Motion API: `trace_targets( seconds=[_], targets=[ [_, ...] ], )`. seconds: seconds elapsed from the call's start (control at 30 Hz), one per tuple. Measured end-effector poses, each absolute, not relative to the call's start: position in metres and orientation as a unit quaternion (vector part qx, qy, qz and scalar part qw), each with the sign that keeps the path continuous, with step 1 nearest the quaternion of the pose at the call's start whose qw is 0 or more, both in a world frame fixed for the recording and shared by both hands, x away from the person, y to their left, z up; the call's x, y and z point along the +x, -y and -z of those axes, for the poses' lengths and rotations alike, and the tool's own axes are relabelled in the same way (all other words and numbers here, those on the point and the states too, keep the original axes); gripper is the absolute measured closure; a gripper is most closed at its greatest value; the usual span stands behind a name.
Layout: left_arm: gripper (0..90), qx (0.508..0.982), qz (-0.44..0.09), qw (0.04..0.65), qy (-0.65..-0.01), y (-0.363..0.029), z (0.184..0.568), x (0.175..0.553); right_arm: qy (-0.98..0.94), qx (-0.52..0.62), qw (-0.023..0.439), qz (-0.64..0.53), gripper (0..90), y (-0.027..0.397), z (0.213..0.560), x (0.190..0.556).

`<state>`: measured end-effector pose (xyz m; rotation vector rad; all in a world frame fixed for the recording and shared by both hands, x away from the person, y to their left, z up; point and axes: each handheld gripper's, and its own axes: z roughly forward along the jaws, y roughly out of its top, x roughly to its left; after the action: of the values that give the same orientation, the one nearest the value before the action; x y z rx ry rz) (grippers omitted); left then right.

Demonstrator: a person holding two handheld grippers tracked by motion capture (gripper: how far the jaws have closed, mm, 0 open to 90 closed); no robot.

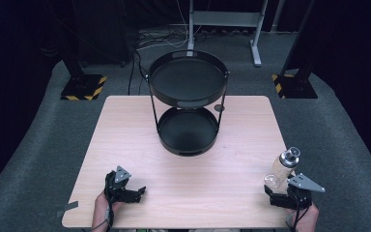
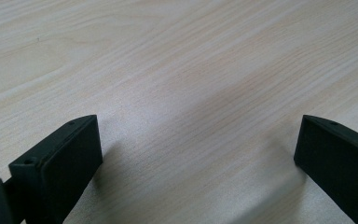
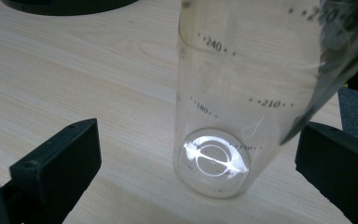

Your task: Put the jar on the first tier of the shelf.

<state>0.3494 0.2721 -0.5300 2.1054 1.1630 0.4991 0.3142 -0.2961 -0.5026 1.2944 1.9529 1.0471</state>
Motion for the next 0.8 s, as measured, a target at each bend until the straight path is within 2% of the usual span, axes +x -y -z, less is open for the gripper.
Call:
trace_targets(
  seconds=[0.8],
  targets=[
    [0.4, 0.807, -0.191, 0.336, -0.446, -0.272, 0.53, 0.349, -0.72, 0.476, 0.307, -0.402, 0.0, 0.295, 0.472, 0.336]
  ],
)
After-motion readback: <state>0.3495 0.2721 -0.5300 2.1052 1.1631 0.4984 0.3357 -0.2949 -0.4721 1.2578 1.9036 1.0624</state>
